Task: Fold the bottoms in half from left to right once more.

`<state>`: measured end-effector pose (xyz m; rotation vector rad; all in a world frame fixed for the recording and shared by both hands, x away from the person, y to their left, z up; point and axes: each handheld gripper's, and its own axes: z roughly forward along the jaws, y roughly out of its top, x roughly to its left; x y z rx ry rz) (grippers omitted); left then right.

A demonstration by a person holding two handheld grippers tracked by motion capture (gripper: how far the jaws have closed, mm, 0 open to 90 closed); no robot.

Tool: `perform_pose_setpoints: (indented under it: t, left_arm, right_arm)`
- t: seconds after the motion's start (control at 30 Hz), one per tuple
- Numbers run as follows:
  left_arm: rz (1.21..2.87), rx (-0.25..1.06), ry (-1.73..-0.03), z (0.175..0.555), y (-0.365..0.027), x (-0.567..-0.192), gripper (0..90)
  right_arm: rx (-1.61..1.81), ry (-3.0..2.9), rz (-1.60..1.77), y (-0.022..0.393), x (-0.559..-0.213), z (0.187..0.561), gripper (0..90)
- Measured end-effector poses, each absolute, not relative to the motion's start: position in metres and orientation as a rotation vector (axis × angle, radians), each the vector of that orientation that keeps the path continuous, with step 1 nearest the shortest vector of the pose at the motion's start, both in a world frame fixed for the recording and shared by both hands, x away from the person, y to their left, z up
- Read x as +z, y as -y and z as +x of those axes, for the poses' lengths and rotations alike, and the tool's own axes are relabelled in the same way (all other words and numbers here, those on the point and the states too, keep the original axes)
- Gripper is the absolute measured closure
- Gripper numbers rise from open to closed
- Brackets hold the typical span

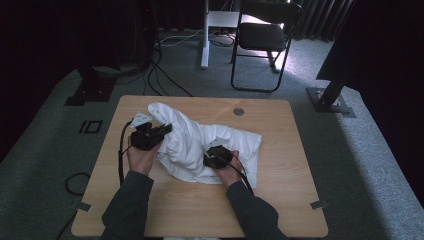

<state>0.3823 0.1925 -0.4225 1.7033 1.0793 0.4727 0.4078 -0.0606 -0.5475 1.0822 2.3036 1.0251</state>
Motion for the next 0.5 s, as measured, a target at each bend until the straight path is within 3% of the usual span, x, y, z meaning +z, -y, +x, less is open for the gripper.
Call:
perform_pose_setpoints:
  t: [0.37,0.5]
  left_arm:
    - [1.744,0.451,-1.006,0.385,-0.165,-0.419,85.8]
    - [1.757,0.456,-1.003,0.386,-0.162,-0.421,85.7]
  right_arm:
    - [1.089,-2.355,0.997,0.034,-0.548,0.4,53.4]
    - [1.18,-2.376,0.918,0.041,-0.532,0.393,49.1]
